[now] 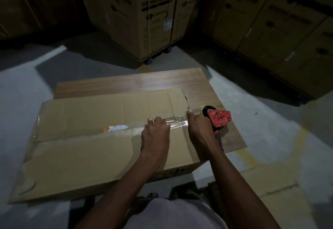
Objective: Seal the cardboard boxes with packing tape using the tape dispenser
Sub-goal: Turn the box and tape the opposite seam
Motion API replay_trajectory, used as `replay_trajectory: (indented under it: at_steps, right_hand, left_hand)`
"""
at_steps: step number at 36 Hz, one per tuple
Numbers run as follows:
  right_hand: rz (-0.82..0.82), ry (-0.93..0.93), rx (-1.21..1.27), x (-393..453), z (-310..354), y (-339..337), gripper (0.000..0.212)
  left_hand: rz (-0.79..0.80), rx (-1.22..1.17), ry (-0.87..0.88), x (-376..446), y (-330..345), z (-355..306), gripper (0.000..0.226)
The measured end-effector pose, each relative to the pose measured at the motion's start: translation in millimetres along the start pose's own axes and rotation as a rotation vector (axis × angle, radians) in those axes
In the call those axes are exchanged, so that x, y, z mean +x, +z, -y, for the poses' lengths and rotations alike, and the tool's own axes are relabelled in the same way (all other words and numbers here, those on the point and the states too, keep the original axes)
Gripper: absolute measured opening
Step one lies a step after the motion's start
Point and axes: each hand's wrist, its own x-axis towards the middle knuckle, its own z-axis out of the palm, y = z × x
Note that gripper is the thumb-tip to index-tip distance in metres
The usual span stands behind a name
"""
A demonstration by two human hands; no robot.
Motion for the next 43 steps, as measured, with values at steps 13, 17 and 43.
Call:
replay_trajectory:
  at_steps: [13, 17, 43]
  right_hand:
    - [-0.074, 0.006, -0.240, -1, 18, 0, 0.088]
    - [-0.031, -0.089, -0.079, 6, 10, -7, 0.071]
    - [0.136, -0.260, 0.145, 67, -14, -20, 0.055]
  left_hand:
    - [-0.160, -0.135, 0.070, 1, 8, 6, 0.015]
    - [-0.073, -0.130, 0.043, 4, 8, 6, 0.029]
    - [0.103, -0.080, -0.356, 41, -12, -40, 0.026]
